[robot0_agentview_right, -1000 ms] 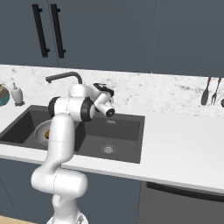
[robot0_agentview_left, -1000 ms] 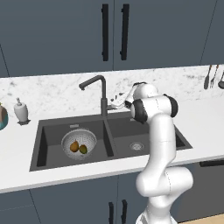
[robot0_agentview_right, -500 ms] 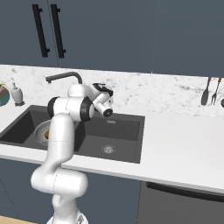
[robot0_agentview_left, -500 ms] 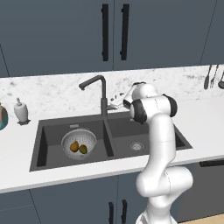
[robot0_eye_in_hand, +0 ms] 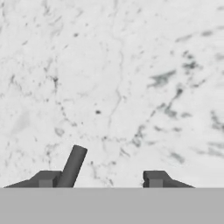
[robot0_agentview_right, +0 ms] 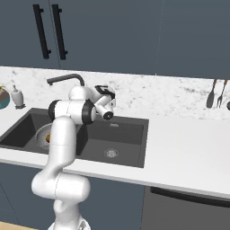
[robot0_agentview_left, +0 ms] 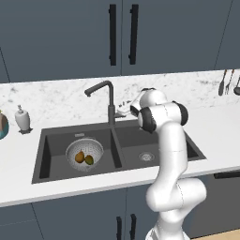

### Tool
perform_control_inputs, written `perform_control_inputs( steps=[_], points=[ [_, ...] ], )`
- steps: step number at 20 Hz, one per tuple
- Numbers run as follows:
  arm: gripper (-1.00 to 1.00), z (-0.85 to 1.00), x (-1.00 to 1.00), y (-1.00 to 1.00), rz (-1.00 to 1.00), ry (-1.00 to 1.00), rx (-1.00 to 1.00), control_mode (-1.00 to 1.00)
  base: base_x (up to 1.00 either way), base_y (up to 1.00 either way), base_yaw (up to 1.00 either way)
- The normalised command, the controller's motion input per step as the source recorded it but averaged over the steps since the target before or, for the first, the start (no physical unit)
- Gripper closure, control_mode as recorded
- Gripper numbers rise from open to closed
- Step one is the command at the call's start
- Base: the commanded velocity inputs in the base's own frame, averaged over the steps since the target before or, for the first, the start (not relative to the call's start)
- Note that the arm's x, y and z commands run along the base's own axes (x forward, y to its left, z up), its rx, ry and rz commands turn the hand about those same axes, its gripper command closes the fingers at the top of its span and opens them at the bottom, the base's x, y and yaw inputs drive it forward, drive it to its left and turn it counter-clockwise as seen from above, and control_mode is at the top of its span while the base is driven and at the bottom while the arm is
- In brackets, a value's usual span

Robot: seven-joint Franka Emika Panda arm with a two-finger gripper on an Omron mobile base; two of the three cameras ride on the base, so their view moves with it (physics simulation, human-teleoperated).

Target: Put the colander in the sink, put the pear, mango in the colander, and turn on the sink faucet and pour water over the colander.

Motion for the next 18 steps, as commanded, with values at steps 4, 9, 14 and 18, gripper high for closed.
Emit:
perform_control_inputs(
  steps=[4,9,14,18],
  points=[
    [1.0,0.0,0.22,0.0,-0.05,0.03,0.0,-1.0,0.0,0.0,0.0],
    [1.0,0.0,0.2,-0.18,-0.04,0.04,0.0,-1.0,0.0,0.0,0.0],
    [1.0,0.0,0.16,-0.35,-0.07,0.06,0.0,-1.0,0.0,0.0,0.0],
    [1.0,0.0,0.16,-0.49,-0.08,0.05,0.0,-1.0,0.0,0.0,0.0]
  ],
)
